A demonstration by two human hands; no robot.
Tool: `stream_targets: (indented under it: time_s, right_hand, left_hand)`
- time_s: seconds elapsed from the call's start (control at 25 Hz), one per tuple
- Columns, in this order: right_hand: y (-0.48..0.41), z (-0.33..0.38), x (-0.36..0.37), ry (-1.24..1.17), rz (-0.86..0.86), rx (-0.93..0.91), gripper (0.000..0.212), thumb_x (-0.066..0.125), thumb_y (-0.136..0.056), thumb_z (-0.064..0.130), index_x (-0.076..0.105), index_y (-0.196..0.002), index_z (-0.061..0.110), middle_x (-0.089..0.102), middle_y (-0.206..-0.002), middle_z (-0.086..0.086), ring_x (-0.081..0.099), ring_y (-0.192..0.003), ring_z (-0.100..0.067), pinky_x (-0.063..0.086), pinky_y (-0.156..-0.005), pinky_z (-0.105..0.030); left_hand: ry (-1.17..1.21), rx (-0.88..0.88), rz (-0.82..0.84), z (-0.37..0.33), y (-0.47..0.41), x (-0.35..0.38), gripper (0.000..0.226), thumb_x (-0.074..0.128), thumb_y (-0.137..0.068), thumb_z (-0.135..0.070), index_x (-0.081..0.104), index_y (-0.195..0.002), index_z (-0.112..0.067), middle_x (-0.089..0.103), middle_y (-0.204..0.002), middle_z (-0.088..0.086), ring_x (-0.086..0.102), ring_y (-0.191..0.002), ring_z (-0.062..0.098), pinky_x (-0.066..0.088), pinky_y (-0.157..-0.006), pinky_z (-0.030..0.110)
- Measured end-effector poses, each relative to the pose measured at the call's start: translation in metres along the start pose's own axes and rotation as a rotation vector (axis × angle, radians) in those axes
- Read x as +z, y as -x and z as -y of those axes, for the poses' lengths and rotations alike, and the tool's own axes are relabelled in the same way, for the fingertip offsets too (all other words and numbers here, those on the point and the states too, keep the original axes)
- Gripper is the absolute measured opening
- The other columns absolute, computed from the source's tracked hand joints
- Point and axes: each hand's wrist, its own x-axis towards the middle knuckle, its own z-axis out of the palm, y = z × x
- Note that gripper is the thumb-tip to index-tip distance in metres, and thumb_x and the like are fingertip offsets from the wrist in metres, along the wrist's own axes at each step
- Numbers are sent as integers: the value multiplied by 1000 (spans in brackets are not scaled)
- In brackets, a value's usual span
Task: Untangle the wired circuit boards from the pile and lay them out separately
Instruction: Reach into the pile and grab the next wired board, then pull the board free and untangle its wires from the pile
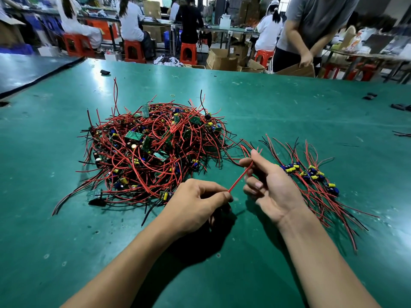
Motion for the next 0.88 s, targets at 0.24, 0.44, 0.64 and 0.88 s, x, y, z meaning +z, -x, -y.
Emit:
stream_targets:
  time_s: [0.24, 0.44, 0.64, 0.88]
  right_hand:
    - [0, 7, -8, 5, -56, -70, 36, 64, -93, 34, 73, -67, 12, 44, -51, 8, 27, -37, -3, 22, -40, -16]
    - [2, 12, -8, -334, 56, 139, 38, 62, -88, 27, 59, -52, 15, 41, -55, 4, 26, -34, -8, 25, -39, -20]
    - [3, 6, -2, -121, -26, 32, 37, 62, -93, 40, 67, -67, 15, 44, -59, 7, 27, -37, -5, 21, -40, -18]
    - [20, -27, 22, 376, 240, -22, 34, 69, -91, 38, 75, -94, 5, 51, -60, -7, 48, -46, -15, 45, -43, -22]
  left_hand:
    - [87, -39, 105, 2, 0, 0, 14, 67, -92, -19, 78, -88, -11, 76, -75, 3, 63, -57, 5, 47, -61, 17]
    - [149, -49, 139, 4, 2, 0, 14, 66, -92, -16, 78, -87, -10, 76, -78, 8, 65, -64, 12, 50, -68, 23]
    - [426, -137, 69, 6, 0, 4, 16, 59, -95, -6, 70, -86, 2, 72, -72, 15, 63, -52, 21, 51, -51, 25]
    - [569, -113, -98, 10, -3, 6, 22, 55, -98, -11, 70, -89, 3, 71, -73, 16, 65, -53, 21, 55, -50, 27]
